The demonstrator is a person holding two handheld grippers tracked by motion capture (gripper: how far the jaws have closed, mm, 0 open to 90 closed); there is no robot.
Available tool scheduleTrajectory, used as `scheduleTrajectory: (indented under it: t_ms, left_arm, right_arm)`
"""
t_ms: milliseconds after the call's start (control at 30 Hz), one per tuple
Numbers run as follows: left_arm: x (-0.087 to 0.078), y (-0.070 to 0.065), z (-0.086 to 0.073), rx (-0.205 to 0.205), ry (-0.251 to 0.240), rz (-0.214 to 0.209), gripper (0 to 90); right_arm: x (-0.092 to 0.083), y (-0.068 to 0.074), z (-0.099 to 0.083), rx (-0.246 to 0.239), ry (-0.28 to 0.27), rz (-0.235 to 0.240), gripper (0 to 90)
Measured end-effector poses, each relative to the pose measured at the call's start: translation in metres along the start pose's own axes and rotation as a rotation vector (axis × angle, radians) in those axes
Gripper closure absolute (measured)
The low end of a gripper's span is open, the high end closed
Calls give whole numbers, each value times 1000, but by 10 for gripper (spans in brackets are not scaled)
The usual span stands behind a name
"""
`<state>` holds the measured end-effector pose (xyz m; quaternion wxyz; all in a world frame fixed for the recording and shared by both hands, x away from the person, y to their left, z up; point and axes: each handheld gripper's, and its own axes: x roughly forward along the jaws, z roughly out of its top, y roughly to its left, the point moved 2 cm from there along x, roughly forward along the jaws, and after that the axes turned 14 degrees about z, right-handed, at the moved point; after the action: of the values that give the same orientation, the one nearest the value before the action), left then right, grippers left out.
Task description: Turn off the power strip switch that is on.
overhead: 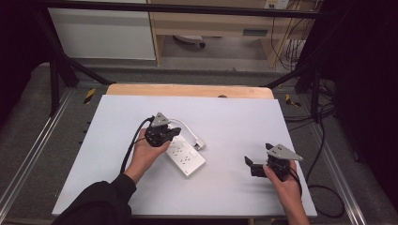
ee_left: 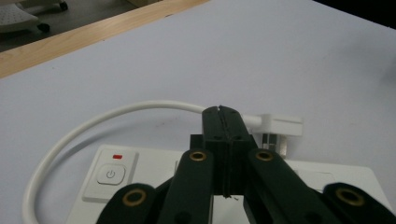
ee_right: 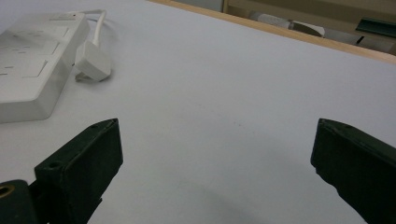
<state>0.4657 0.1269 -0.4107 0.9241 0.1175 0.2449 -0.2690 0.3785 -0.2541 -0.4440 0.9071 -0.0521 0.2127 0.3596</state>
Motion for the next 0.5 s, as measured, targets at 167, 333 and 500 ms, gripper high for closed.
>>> scheduleTrajectory:
  t_ms: [167,333,500]
  left_arm:
    - [-8,3,6,-24,-38,32,661]
    - [-18,6,10,-51,-41,67,362]
    - [-31,8,13,-75,-61,69,165]
  right_arm:
    - [0,0,0,1,2,-1,26]
    - [0,0,0,2,1,1,26]
    - [0,0,0,4,2,1,26]
